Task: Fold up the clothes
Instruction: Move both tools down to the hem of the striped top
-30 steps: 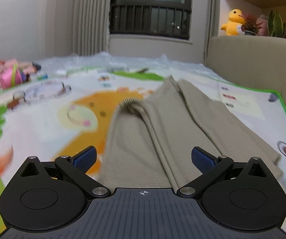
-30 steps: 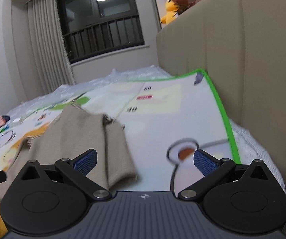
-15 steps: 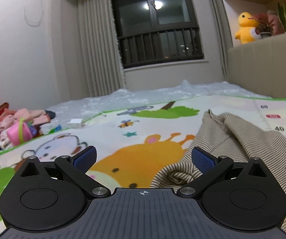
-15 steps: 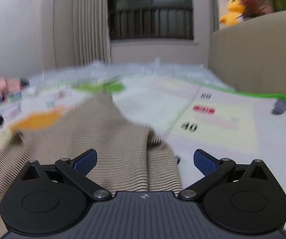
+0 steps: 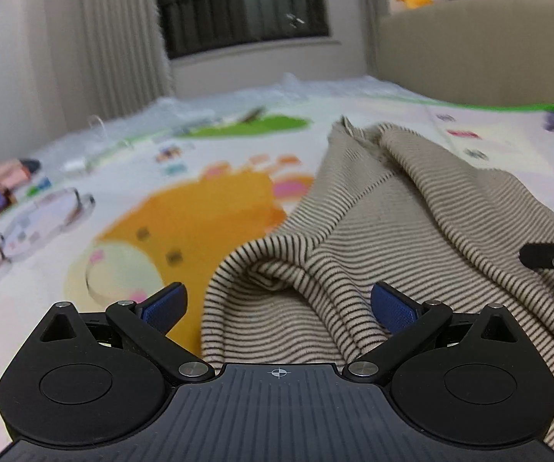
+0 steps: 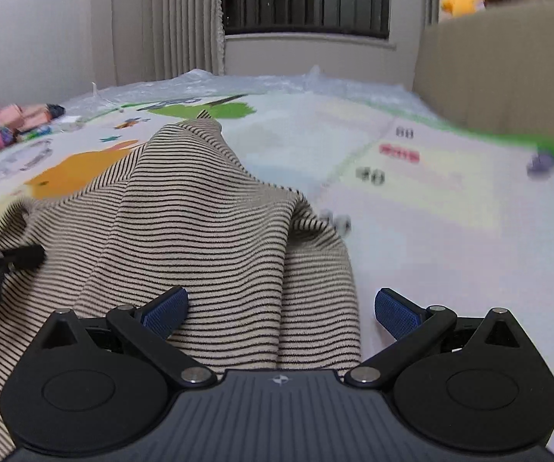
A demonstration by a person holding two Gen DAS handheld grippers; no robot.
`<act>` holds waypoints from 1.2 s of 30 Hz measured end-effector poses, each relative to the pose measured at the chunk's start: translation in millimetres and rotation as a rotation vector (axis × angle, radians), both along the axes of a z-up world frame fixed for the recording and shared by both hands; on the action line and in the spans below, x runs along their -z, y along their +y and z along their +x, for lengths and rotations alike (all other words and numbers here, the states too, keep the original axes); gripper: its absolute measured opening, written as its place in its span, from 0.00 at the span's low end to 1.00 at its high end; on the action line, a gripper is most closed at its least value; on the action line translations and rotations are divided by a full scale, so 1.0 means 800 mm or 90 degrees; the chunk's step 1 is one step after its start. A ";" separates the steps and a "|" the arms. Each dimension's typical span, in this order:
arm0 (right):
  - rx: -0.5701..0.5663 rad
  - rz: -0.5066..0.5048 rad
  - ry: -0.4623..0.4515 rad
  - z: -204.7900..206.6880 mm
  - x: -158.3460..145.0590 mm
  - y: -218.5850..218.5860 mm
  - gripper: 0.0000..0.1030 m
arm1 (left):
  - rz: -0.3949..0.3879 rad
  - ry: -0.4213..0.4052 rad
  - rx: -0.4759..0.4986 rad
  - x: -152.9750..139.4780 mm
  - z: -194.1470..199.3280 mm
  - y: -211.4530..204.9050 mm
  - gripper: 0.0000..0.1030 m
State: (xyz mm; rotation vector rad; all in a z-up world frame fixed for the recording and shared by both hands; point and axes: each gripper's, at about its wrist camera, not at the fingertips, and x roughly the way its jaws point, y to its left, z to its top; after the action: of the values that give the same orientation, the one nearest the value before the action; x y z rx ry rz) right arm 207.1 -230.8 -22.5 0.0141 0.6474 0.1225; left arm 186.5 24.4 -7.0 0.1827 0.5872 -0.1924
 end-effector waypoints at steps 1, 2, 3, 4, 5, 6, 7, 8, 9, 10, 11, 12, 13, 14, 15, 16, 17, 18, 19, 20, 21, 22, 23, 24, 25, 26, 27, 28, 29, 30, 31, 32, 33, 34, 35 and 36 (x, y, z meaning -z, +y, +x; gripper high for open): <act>-0.003 0.015 -0.001 -0.016 0.002 -0.007 1.00 | -0.007 0.012 0.014 0.001 -0.014 0.006 1.00; -0.006 0.031 -0.003 -0.031 0.004 -0.013 1.00 | -0.018 0.022 0.026 0.001 -0.028 0.013 1.00; -0.008 0.042 -0.004 -0.046 0.006 -0.018 1.00 | -0.028 0.028 0.030 -0.002 -0.040 0.020 1.00; -0.008 0.037 -0.007 -0.055 0.007 -0.019 1.00 | -0.036 0.031 0.034 -0.007 -0.051 0.026 1.00; -0.009 0.033 -0.009 -0.063 0.008 -0.019 1.00 | -0.036 0.024 0.033 -0.016 -0.061 0.029 1.00; -0.010 0.029 -0.011 -0.066 0.008 -0.018 1.00 | -0.038 0.015 0.035 -0.026 -0.071 0.033 1.00; -0.010 0.028 -0.012 -0.066 0.009 -0.018 1.00 | -0.046 -0.003 0.043 -0.040 -0.082 0.036 1.00; -0.009 0.028 -0.013 -0.066 0.010 -0.018 1.00 | -0.063 -0.014 0.052 -0.052 -0.091 0.039 1.00; -0.009 0.030 -0.013 -0.065 0.011 -0.018 1.00 | -0.106 -0.003 0.065 -0.060 -0.095 0.045 1.00; -0.008 0.032 -0.016 -0.064 0.012 -0.019 1.00 | -0.154 0.016 0.079 -0.067 -0.097 0.051 1.00; -0.008 0.035 -0.021 -0.064 0.014 -0.020 1.00 | -0.214 0.065 0.094 -0.065 -0.091 0.056 1.00; -0.008 0.037 -0.027 -0.066 0.015 -0.021 1.00 | -0.259 0.119 0.105 -0.057 -0.080 0.058 1.00; -0.008 0.039 -0.033 -0.068 0.016 -0.021 1.00 | -0.286 0.165 0.107 -0.044 -0.071 0.057 1.00; -0.009 0.040 -0.041 -0.070 0.017 -0.021 1.00 | -0.296 0.199 0.101 -0.029 -0.061 0.052 1.00; -0.008 0.039 -0.045 -0.070 0.017 -0.021 1.00 | -0.300 0.213 0.096 -0.018 -0.054 0.048 1.00; -0.009 0.038 -0.048 -0.071 0.018 -0.021 1.00 | -0.306 0.223 0.095 -0.010 -0.048 0.043 1.00; -0.009 0.036 -0.049 -0.070 0.018 -0.021 1.00 | -0.322 0.221 0.106 -0.009 -0.042 0.037 1.00; -0.009 0.036 -0.048 -0.070 0.018 -0.021 1.00 | -0.338 0.218 0.117 -0.008 -0.037 0.031 1.00; -0.010 0.037 -0.047 -0.069 0.018 -0.021 1.00 | -0.355 0.218 0.128 -0.007 -0.032 0.025 1.00; -0.010 0.037 -0.047 -0.068 0.018 -0.022 1.00 | -0.370 0.229 0.134 -0.006 -0.028 0.019 1.00; -0.010 0.037 -0.046 -0.067 0.019 -0.022 1.00 | -0.381 0.236 0.137 -0.007 -0.023 0.016 1.00; -0.009 0.037 -0.045 -0.066 0.019 -0.022 1.00 | -0.399 0.238 0.141 -0.012 -0.016 0.019 1.00; -0.008 0.037 -0.044 -0.065 0.018 -0.022 1.00 | -0.436 0.229 0.145 -0.021 -0.009 0.031 1.00; -0.009 0.035 -0.042 -0.065 0.018 -0.020 1.00 | -0.476 0.218 0.145 -0.032 -0.002 0.044 1.00; -0.009 0.033 -0.041 -0.064 0.017 -0.019 1.00 | -0.528 0.199 0.128 -0.045 0.007 0.066 1.00; -0.009 0.030 -0.039 -0.064 0.017 -0.018 1.00 | -0.574 0.176 0.108 -0.059 0.014 0.088 1.00; -0.009 0.026 -0.035 -0.062 0.017 -0.017 1.00 | -0.591 0.135 0.076 -0.072 0.019 0.110 1.00; -0.009 0.021 -0.032 -0.061 0.016 -0.016 1.00 | -0.596 0.100 0.048 -0.083 0.024 0.131 1.00; -0.009 0.017 -0.028 -0.060 0.016 -0.015 1.00 | -0.600 0.086 0.028 -0.087 0.027 0.146 1.00; -0.009 0.011 -0.024 -0.058 0.015 -0.013 1.00 | -0.599 0.073 0.000 -0.087 0.029 0.162 1.00; -0.009 0.004 -0.018 -0.057 0.013 -0.011 1.00 | -0.598 0.064 -0.026 -0.087 0.030 0.176 1.00; -0.012 -0.011 -0.012 -0.055 0.009 -0.008 1.00 | -0.594 0.064 -0.045 -0.082 0.030 0.186 1.00; -0.014 -0.027 -0.005 -0.053 0.005 -0.005 1.00 | -0.592 0.069 -0.066 -0.077 0.031 0.197 1.00; -0.017 -0.042 0.001 -0.051 0.001 -0.002 1.00 | -0.592 0.092 -0.089 -0.068 0.032 0.207 1.00; -0.017 -0.063 0.000 -0.050 -0.003 0.003 1.00 | -0.592 0.106 -0.104 -0.061 0.032 0.212 1.00; -0.006 -0.105 -0.030 -0.054 -0.012 0.010 1.00 | -0.590 0.110 -0.108 -0.055 0.029 0.220 1.00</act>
State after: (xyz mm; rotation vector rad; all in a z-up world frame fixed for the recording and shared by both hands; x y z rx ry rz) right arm 164.3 -222.5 -13.0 -0.1502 0.6088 0.0785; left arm 210.0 200.4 37.4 -0.7846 0.6294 -0.2980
